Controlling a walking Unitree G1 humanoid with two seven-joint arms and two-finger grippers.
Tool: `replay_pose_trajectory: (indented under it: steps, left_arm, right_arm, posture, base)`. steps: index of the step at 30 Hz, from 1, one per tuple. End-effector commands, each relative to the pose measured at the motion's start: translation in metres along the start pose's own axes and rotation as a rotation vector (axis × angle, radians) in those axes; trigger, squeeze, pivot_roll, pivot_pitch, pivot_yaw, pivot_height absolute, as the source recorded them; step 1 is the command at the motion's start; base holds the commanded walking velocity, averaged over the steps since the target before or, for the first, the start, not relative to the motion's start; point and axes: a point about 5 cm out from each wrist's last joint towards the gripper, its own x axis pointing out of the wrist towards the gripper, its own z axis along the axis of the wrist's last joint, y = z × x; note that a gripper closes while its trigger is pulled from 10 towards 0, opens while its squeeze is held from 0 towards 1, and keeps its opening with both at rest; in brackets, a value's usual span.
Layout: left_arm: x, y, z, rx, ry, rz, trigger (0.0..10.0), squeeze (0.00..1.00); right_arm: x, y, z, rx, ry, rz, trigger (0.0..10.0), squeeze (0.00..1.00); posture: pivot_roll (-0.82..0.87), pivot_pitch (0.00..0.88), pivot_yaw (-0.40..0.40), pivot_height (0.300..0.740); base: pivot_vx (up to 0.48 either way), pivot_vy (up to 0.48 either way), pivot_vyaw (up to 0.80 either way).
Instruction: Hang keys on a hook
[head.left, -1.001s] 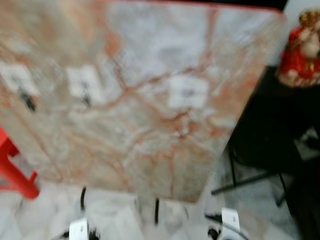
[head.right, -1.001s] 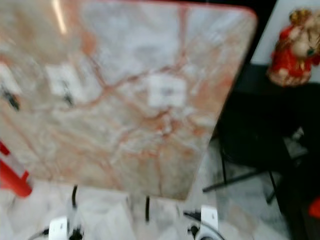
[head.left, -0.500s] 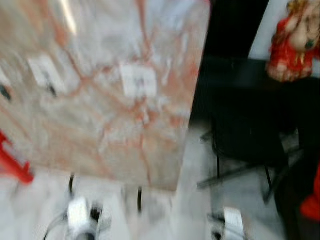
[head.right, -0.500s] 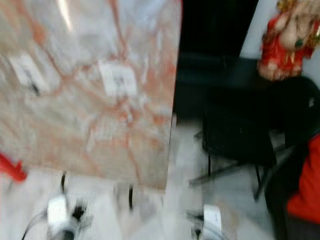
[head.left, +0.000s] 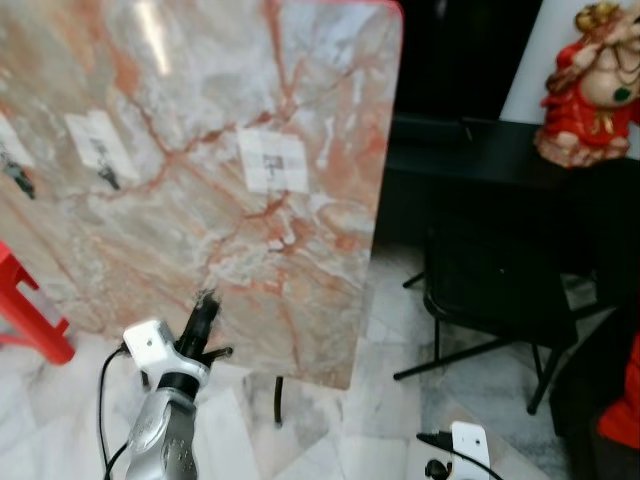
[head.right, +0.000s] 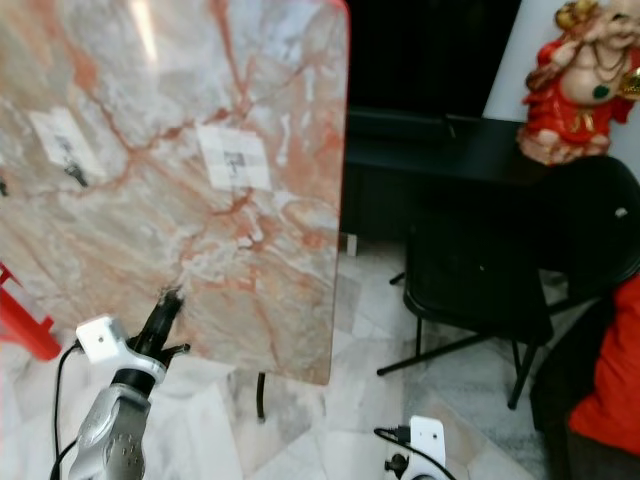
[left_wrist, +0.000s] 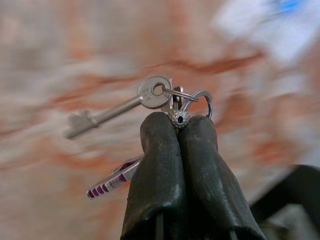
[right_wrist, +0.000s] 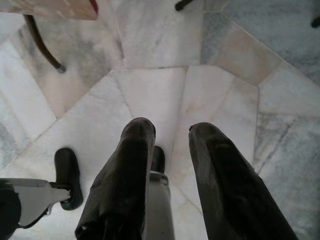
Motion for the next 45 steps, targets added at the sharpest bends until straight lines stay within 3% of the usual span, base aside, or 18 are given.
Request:
replay_pose_trajectory:
  steps: [1, 3, 4, 8, 10, 14, 24, 27, 35, 45]
  left_arm:
    - [0.011, -0.017, 0.008, -0.073, -0.032, -0.07, 10.0, 0.0]
    - [0.021, -0.035, 0.017, -0.186, -0.07, -0.14, 10.0, 0.0]
    - [0.021, -0.035, 0.017, -0.186, -0.07, -0.14, 10.0, 0.0]
    - [0.023, -0.048, 0.026, -0.334, -0.079, -0.227, 10.0, 0.0]
    - [0.021, -0.049, 0.029, -0.364, -0.07, -0.244, 10.0, 0.0]
    - [0.02, -0.049, 0.03, -0.349, -0.053, -0.249, 10.0, 0.0]
    - [0.021, -0.036, 0.032, -0.363, -0.064, -0.141, 10.0, 0.0]
    - [0.019, -0.033, 0.033, -0.403, -0.089, -0.118, 10.0, 0.0]
    - [0.021, -0.037, 0.035, -0.488, -0.115, -0.127, 10.0, 0.0]
    - [0.019, -0.037, 0.034, -0.476, -0.096, -0.141, 10.0, 0.0]
  right_arm:
    - [0.0, -0.002, -0.001, -0.008, 0.001, -0.005, 10.0, 0.0]
    - [0.0, -0.002, 0.0, -0.007, -0.001, -0.006, 10.0, 0.0]
    - [0.0, -0.002, 0.0, -0.007, -0.001, -0.006, 10.0, 0.0]
    - [0.0, -0.002, 0.0, -0.003, -0.005, -0.011, 10.0, 0.0]
    - [0.0, -0.001, 0.001, -0.001, -0.006, -0.012, 10.0, 0.0]
    - [0.0, -0.001, 0.001, -0.002, -0.006, -0.01, 10.0, 0.0]
    - [0.0, 0.0, 0.001, 0.002, -0.012, -0.005, 10.0, 0.0]
    - [0.0, 0.0, 0.001, 0.0, -0.012, -0.005, 10.0, 0.0]
    - [0.0, -0.001, 0.001, -0.016, -0.005, -0.002, 10.0, 0.0]
    - [0.0, -0.002, 0.001, -0.018, -0.005, -0.002, 10.0, 0.0]
  posture:
    - [0.06, 0.02, -0.023, 0.74]
    - [0.05, 0.022, -0.024, 0.74]
    - [0.05, 0.022, -0.024, 0.74]
    - [0.05, 0.026, -0.023, 0.74]
    - [0.05, 0.03, -0.021, 0.74]
    - [0.05, 0.03, -0.021, 0.74]
    - [0.05, 0.035, -0.021, 0.74]
    - [0.06, 0.036, -0.025, 0.74]
    - [0.06, 0.032, -0.028, 0.74]
    - [0.05, 0.031, -0.029, 0.74]
  base:
    - [0.0, 0.0, 0.0]
    - [0.0, 0.0, 0.0]
    - [0.0, 0.0, 0.0]
    - [0.0, 0.0, 0.0]
    - [0.0, 0.0, 0.0]
    - [0.0, 0.0, 0.0]
    - [0.0, 0.0, 0.0]
    - [0.0, 0.0, 0.0]
    - [0.0, 0.0, 0.0]
    - [0.0, 0.0, 0.0]
